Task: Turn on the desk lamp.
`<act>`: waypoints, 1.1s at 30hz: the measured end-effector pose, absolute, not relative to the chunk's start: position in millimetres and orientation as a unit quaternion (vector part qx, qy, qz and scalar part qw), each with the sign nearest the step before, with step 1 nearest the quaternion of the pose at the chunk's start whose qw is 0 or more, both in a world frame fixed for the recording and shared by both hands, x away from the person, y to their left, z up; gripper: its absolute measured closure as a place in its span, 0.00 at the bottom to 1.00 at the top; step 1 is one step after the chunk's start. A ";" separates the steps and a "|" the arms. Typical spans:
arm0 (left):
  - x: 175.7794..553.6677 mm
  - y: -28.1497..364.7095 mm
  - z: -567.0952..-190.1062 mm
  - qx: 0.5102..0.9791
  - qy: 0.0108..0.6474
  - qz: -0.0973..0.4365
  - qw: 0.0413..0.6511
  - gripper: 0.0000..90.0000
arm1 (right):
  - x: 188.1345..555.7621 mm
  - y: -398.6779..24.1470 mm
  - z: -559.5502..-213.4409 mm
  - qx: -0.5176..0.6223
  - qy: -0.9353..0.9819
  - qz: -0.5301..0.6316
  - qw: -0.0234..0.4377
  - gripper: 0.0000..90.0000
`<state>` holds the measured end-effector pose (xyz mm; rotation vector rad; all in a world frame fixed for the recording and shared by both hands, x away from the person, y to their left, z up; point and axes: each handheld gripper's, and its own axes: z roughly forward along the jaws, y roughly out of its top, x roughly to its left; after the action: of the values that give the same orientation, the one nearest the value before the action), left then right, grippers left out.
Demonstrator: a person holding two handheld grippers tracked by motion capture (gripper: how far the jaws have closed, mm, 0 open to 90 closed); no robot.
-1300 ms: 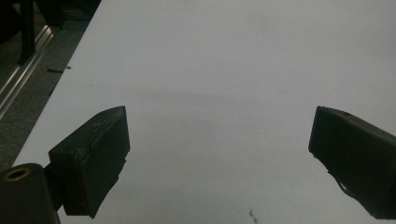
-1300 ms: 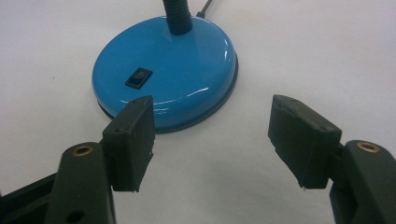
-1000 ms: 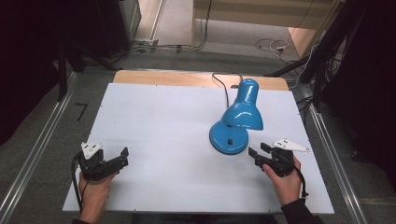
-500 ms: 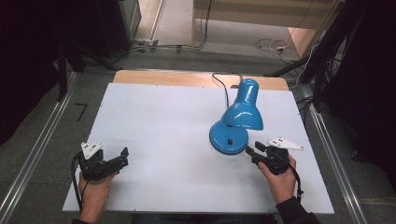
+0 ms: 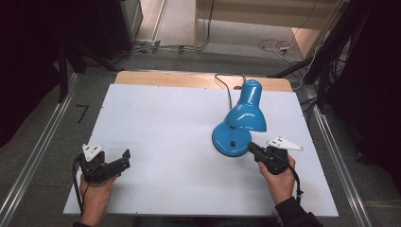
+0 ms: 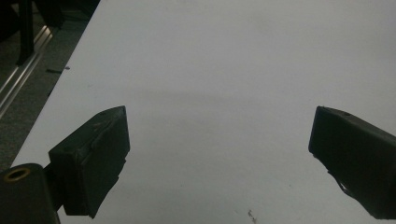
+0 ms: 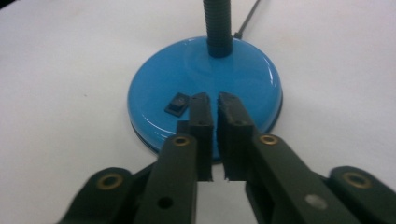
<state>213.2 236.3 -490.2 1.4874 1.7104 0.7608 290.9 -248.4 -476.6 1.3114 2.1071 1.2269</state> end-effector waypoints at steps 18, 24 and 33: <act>213.0 237.2 -490.2 0.576 0.666 0.296 0.371 0.07 | 304.7 -222.3 -486.6 0.452 0.757 0.436 0.184 0.97; 213.0 237.2 -490.1 0.576 0.666 0.296 0.371 0.07 | 306.5 -217.8 -488.5 0.450 0.757 0.436 0.186 0.97; 213.0 237.4 -490.1 0.576 0.666 0.295 0.371 0.07 | 309.3 -213.3 -491.6 0.447 0.758 0.436 0.189 0.97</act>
<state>213.0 237.4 -490.1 1.4778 1.7086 0.7554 309.3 -213.3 -491.6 1.2562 2.1325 1.2265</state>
